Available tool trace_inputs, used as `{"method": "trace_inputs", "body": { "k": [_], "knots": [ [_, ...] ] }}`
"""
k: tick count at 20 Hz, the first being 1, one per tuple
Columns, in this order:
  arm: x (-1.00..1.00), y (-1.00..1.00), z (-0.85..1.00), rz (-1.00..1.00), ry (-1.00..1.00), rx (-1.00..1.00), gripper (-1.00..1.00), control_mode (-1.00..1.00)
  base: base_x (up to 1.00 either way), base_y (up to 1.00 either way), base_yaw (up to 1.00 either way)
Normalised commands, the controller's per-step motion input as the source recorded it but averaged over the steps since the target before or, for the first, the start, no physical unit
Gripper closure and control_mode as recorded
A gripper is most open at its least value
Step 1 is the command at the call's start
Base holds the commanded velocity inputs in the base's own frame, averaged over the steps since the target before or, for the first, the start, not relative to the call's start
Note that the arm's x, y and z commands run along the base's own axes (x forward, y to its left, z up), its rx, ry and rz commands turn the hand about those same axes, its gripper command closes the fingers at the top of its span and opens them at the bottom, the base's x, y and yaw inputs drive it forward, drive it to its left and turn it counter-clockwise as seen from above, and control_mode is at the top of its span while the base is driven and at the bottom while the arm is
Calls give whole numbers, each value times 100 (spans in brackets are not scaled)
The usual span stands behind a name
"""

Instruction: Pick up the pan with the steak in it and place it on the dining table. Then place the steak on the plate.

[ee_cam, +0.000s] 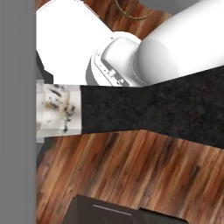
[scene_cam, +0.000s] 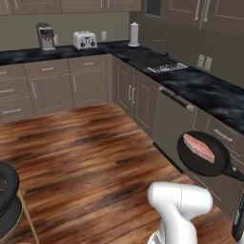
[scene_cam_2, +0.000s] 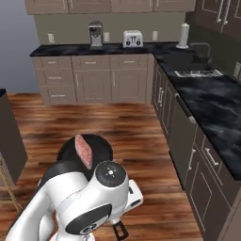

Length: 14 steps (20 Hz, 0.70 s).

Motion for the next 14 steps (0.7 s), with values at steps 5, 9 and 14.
{"method": "trace_inputs", "body": {
  "k": [5,9,14],
  "knots": [
    [0,0,0,0,0,0,100,100,4,0,44],
    [0,0,0,0,0,0,100,100,0,0,47],
    [0,0,0,0,0,0,100,100,0,0,47]
  ]
}}
